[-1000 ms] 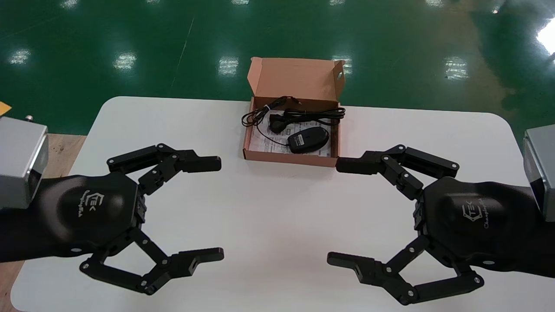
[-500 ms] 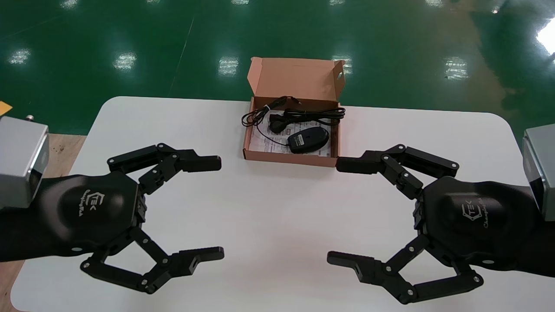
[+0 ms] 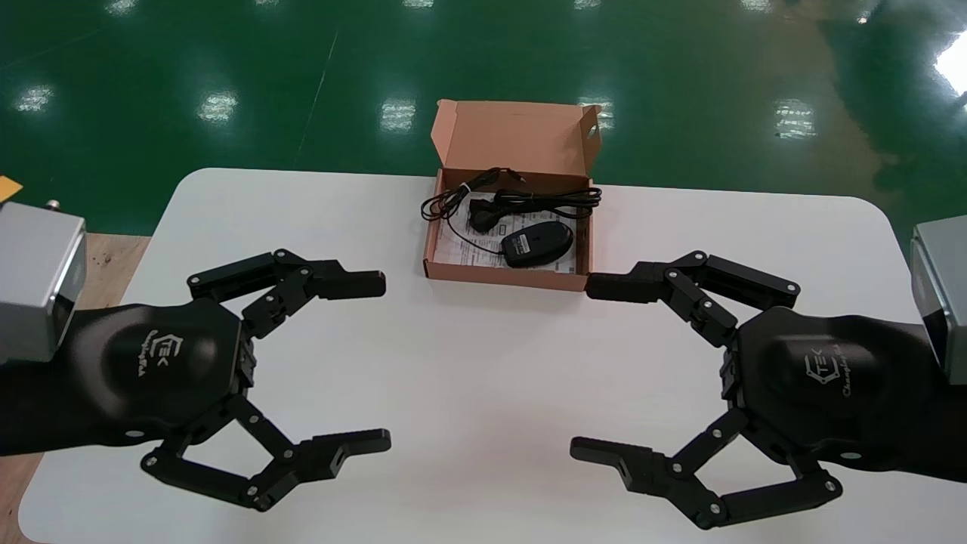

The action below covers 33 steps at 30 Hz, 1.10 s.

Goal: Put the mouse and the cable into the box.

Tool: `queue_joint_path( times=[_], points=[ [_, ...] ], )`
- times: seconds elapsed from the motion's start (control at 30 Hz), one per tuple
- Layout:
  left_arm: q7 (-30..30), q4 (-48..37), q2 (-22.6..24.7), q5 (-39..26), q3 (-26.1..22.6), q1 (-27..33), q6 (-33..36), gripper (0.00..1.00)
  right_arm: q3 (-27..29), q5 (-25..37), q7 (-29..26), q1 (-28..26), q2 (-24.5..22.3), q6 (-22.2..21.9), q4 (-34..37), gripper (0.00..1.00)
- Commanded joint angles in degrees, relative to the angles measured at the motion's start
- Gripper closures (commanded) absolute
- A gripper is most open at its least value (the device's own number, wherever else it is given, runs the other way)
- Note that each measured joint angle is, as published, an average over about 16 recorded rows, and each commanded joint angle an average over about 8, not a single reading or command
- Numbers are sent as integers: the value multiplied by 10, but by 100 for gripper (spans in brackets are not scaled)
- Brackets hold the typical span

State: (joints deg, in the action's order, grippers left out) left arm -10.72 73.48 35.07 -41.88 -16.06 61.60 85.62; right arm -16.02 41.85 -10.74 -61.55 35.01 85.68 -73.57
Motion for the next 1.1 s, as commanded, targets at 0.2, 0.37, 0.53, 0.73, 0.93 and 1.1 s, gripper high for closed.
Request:
queue_joint_path(
  times=[0.2,0.37,0.53,0.73,0.93,1.1],
  points=[
    [0,0,0,0,0,0,0,0,0,0,0,0,0,0,0,0],
    [0,0,0,0,0,0,0,0,0,0,0,0,0,0,0,0],
    [0,0,0,0,0,0,0,0,0,0,0,0,0,0,0,0],
    [0,0,0,0,0,0,0,0,0,0,0,0,0,0,0,0],
    [0,0,0,0,0,0,0,0,0,0,0,0,0,0,0,0],
    [0,0,0,0,0,0,0,0,0,0,0,0,0,0,0,0]
  ],
)
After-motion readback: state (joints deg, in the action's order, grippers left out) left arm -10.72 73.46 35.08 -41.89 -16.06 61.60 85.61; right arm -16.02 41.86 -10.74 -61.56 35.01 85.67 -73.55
